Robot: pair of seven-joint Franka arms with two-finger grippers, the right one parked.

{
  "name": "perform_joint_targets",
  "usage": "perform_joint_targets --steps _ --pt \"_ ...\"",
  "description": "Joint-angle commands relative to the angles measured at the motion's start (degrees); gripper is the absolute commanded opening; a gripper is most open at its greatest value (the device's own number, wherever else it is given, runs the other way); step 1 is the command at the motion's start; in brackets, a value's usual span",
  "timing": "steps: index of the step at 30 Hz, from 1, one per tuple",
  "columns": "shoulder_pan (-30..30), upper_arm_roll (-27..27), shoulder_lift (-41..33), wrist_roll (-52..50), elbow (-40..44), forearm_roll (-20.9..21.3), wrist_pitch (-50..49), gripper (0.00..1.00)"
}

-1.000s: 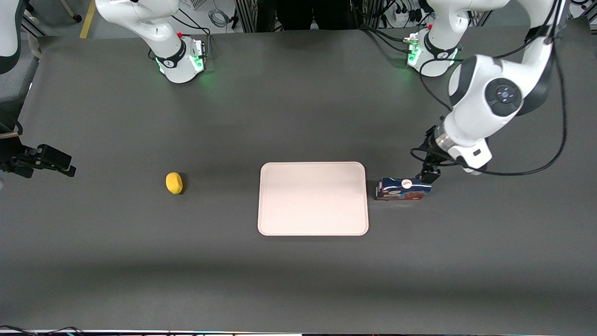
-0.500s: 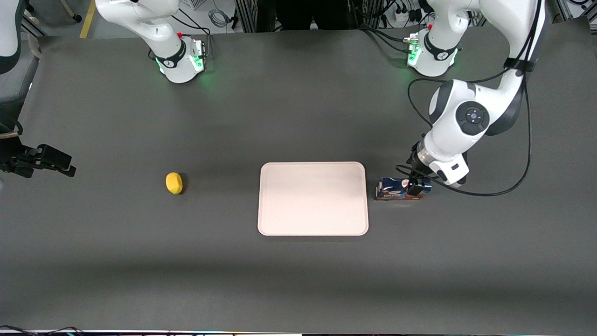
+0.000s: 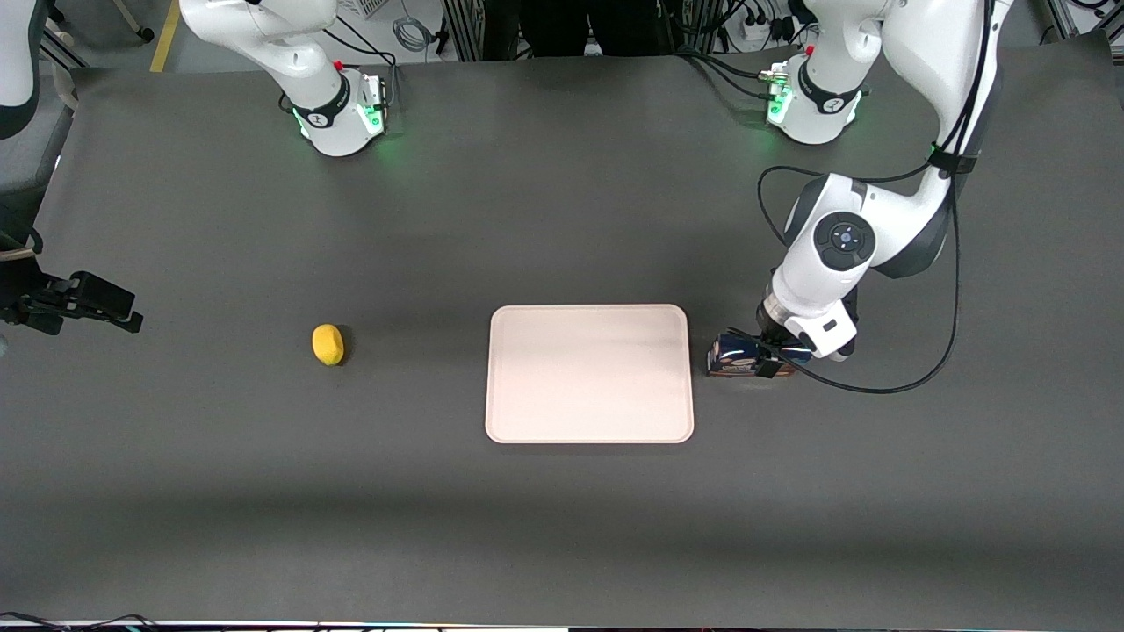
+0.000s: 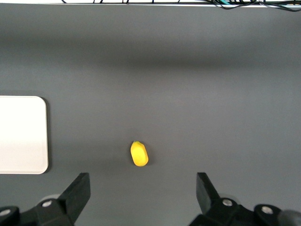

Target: Place cookie box on tray

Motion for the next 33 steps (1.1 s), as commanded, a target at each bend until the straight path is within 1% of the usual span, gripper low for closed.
perform_joint_targets --steps 1,7,15,20,26,29,31,33 --pt "-1.9 0.4 4.6 -3.8 1.0 -0.5 4.9 1.0" --pt "-2.8 0.4 6.8 -4.0 -1.1 0.1 10.3 1.0" --pt "-4.1 0.4 7.1 -4.0 -8.9 1.6 19.8 1.0" --pt "-4.6 0.5 7.5 -4.0 -11.6 5.3 21.8 1.0" --pt "-4.6 0.5 8.2 -4.0 -13.8 7.3 25.1 1.0" --pt "-4.5 0.5 8.4 -4.1 -14.9 7.5 26.7 1.0" --pt "-4.5 0.5 8.5 -4.1 -14.9 7.5 26.8 0.97" --pt "-4.6 0.5 9.0 -4.1 -14.9 7.5 27.1 0.91"
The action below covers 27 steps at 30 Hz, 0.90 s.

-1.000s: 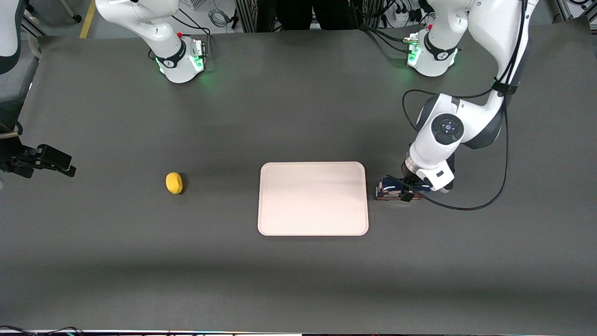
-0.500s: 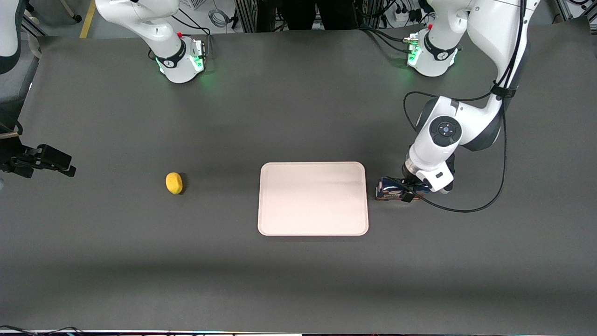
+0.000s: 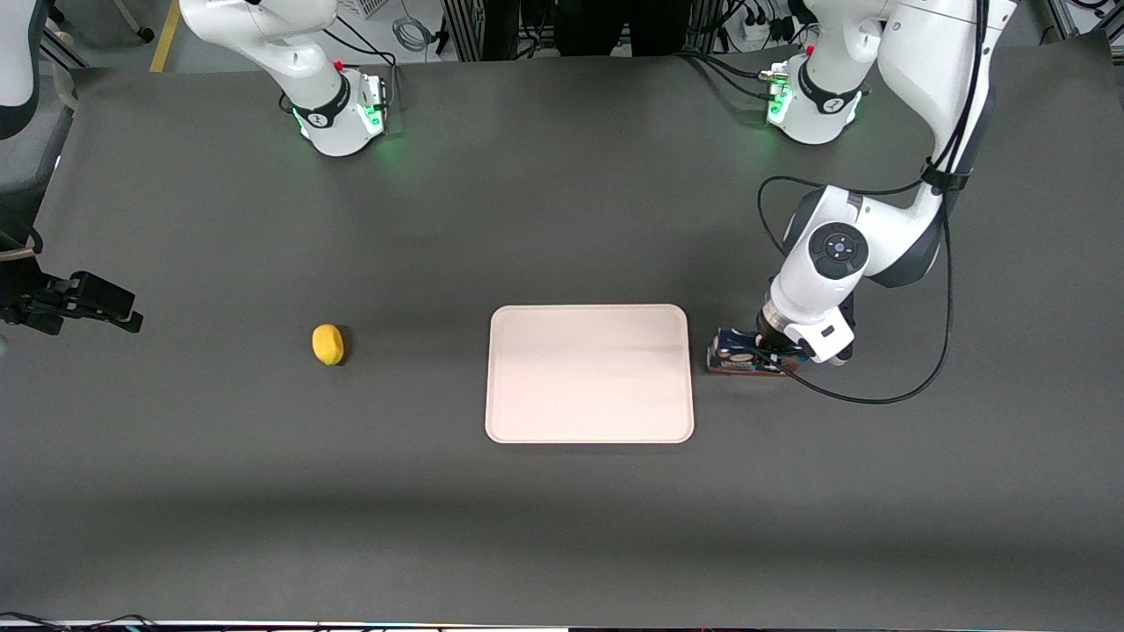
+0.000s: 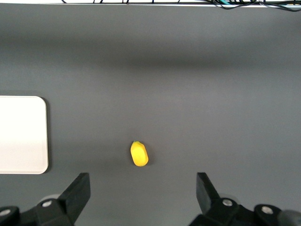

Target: Place cookie box on tray

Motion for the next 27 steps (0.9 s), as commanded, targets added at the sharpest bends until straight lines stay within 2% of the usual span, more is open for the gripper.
perform_joint_targets --steps 1,3,4,7,10,17,21,27 --pt "-0.5 0.5 0.4 -1.4 -1.0 1.2 2.1 0.88" --pt "-0.5 0.6 0.7 -1.7 -1.0 1.4 2.9 0.79" --pt "-0.4 0.6 0.8 -1.8 -1.1 1.5 2.9 0.71" --pt "-0.3 0.6 0.6 -2.1 -1.0 1.5 2.6 0.4" --pt "-0.3 0.6 0.5 -2.8 -0.7 1.5 2.1 0.23" --pt "-0.2 0.6 -0.7 -2.5 1.1 1.6 -0.4 0.18" --pt "-0.4 0.4 -1.9 -2.4 4.9 3.0 -6.7 0.14" --pt "-0.2 0.2 -3.6 -1.2 14.2 3.1 -19.1 0.14"
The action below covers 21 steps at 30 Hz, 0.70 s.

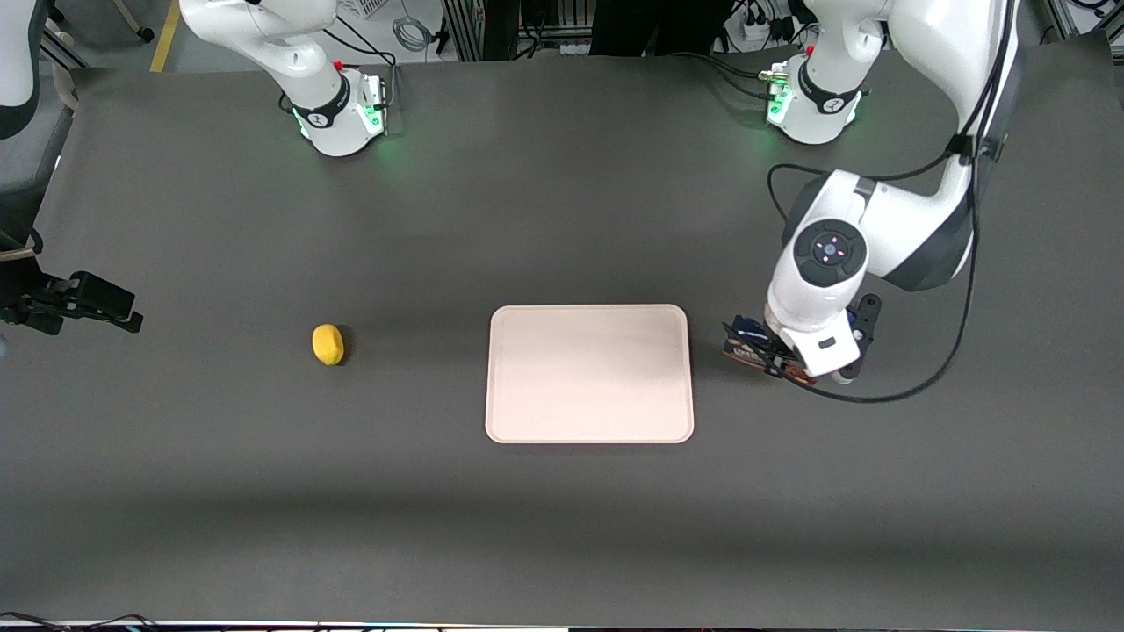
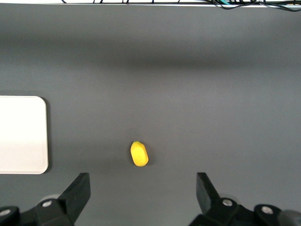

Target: Place cookie box on tray

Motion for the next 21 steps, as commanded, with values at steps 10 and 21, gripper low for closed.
perform_joint_targets --steps 10,21 --pt "-0.1 -0.1 -6.3 4.2 25.3 0.6 -31.0 0.15" --pt "-5.8 -7.0 -6.5 14.9 29.2 3.3 -36.3 0.12"
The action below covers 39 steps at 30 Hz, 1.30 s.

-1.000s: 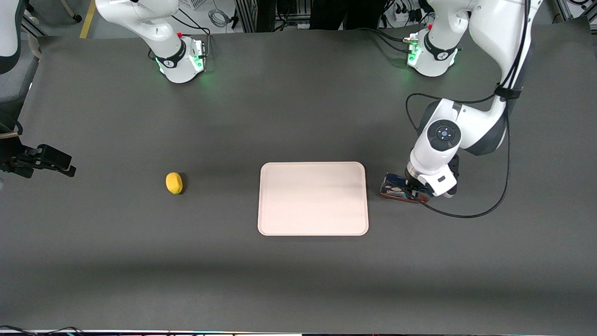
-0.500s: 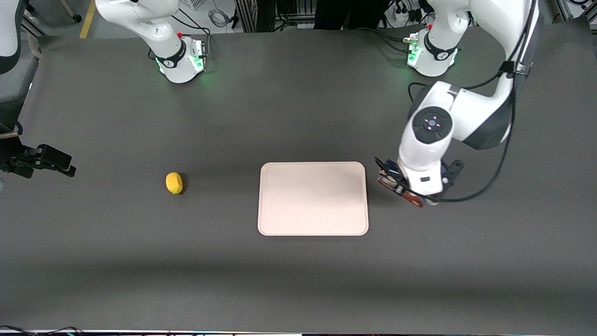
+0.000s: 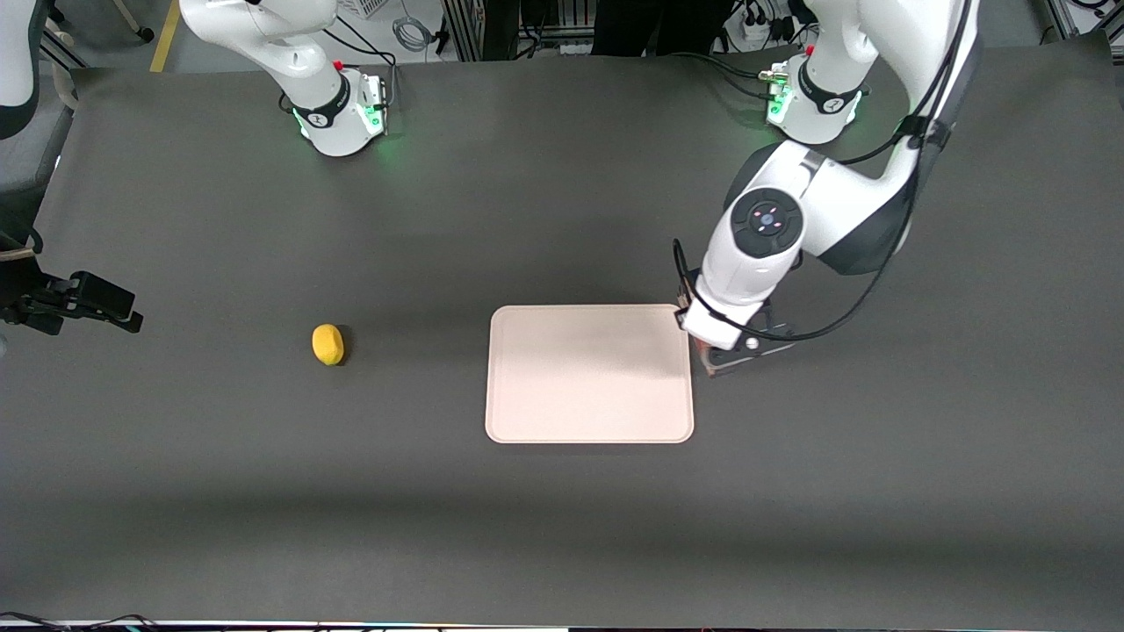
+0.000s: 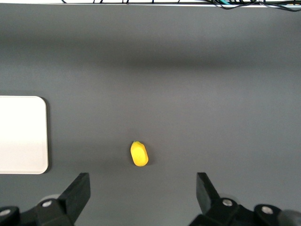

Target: Place cookie box on tray

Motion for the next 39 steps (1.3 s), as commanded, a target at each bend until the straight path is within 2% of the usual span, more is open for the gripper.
perform_joint_targets --steps 1,7,14,26,37,39 --pt "-5.1 -2.0 1.9 4.0 1.2 2.2 -0.1 0.12" --pt "-9.3 -2.0 6.3 7.3 1.2 2.1 2.6 0.1" --pt "-9.6 -2.1 14.3 13.4 1.2 1.9 8.1 0.06" --pt "-10.3 -1.9 25.2 13.2 1.1 2.6 18.4 0.05" --pt "-11.5 -1.7 27.8 13.3 -0.9 5.3 21.8 0.12" --pt "-11.6 -1.7 27.8 13.3 -1.7 5.4 22.9 0.19"
